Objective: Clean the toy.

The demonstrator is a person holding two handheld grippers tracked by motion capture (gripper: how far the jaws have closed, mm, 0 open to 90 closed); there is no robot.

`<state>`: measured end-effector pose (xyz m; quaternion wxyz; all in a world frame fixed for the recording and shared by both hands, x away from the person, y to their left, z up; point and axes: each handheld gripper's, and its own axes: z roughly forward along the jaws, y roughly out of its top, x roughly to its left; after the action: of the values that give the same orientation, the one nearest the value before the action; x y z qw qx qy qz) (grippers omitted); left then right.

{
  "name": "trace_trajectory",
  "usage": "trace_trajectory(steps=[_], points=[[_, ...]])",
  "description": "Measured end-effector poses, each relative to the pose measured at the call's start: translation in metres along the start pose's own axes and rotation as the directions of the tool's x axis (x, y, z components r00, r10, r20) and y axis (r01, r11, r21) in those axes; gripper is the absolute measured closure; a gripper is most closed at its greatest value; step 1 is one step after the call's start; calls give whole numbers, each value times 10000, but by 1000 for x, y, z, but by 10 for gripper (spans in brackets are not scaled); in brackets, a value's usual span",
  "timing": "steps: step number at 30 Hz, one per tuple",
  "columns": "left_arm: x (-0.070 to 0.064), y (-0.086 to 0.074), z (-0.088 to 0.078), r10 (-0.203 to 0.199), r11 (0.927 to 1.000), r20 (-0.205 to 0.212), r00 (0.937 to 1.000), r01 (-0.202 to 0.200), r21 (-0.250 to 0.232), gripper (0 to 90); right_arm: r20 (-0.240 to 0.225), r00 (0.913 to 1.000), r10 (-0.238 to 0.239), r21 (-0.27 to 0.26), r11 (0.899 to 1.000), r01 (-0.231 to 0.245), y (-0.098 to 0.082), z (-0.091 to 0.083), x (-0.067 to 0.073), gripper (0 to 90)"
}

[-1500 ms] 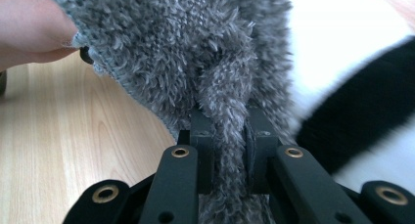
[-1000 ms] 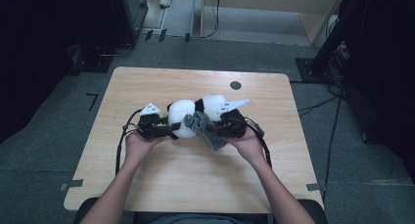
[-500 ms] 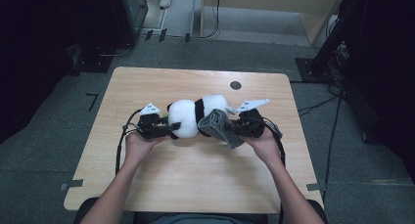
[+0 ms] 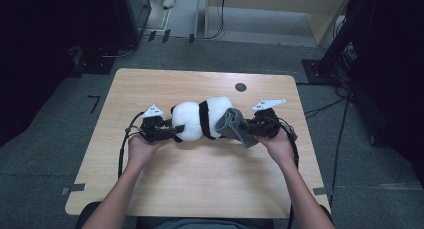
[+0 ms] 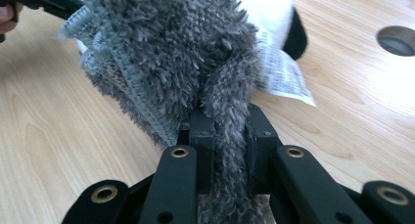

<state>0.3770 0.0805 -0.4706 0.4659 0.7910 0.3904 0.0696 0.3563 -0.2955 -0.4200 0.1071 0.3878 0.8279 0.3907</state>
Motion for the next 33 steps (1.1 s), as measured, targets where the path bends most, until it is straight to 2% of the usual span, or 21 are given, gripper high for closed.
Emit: trace_trajectory(steps=[5, 14, 21, 33], points=[[0, 0, 0, -23, 10000, 14, 10000, 23, -14, 485, 152, 9996, 233, -46, 9997, -232, -3, -3, -7, 785], [0, 0, 0, -10, 10000, 0, 10000, 10, -15, 484, 249, 9992, 325, -102, 9994, -323, -3, -6, -10, 785], [0, 0, 0, -66, 10000, 34, 10000, 66, -73, 474, 444, 9979, 463, -306, 9985, -450, -4, -15, -17, 785], [0, 0, 0, -53, 10000, -9, 10000, 53, -77, 475, 1030, 9886, 1101, -785, 9917, -1023, -11, -34, -36, 786]])
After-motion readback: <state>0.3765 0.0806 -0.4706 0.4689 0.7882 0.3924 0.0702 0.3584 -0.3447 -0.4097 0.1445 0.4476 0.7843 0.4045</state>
